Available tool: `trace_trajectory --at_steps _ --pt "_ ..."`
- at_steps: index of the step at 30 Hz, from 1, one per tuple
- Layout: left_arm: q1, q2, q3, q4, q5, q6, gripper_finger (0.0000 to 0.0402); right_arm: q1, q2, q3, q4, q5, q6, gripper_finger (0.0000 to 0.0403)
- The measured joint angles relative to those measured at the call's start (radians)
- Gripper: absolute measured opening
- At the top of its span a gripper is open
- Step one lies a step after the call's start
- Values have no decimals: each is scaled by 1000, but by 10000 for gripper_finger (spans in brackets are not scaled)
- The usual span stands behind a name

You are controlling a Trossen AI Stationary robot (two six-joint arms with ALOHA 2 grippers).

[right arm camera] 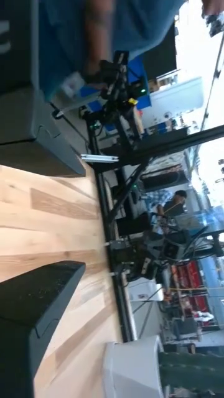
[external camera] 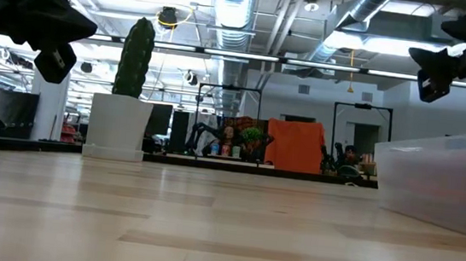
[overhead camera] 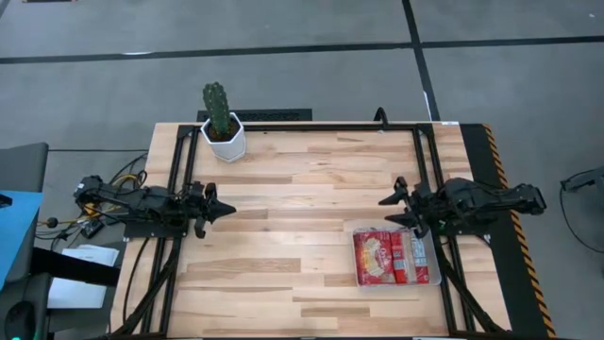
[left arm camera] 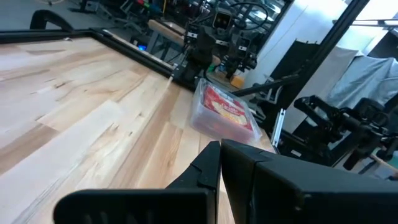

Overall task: Sort popcorn bags into baskets
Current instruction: Return to Home Position

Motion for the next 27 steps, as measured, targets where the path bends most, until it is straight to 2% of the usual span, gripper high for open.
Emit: trace_trajectory --at_steps 11,27 --pt "0 0 -1 0 1 0 2 0 0 0 -91 1 0 255" --pt "0 0 -2 0 3 -1 2 0 0 0 -93 0 0 255"
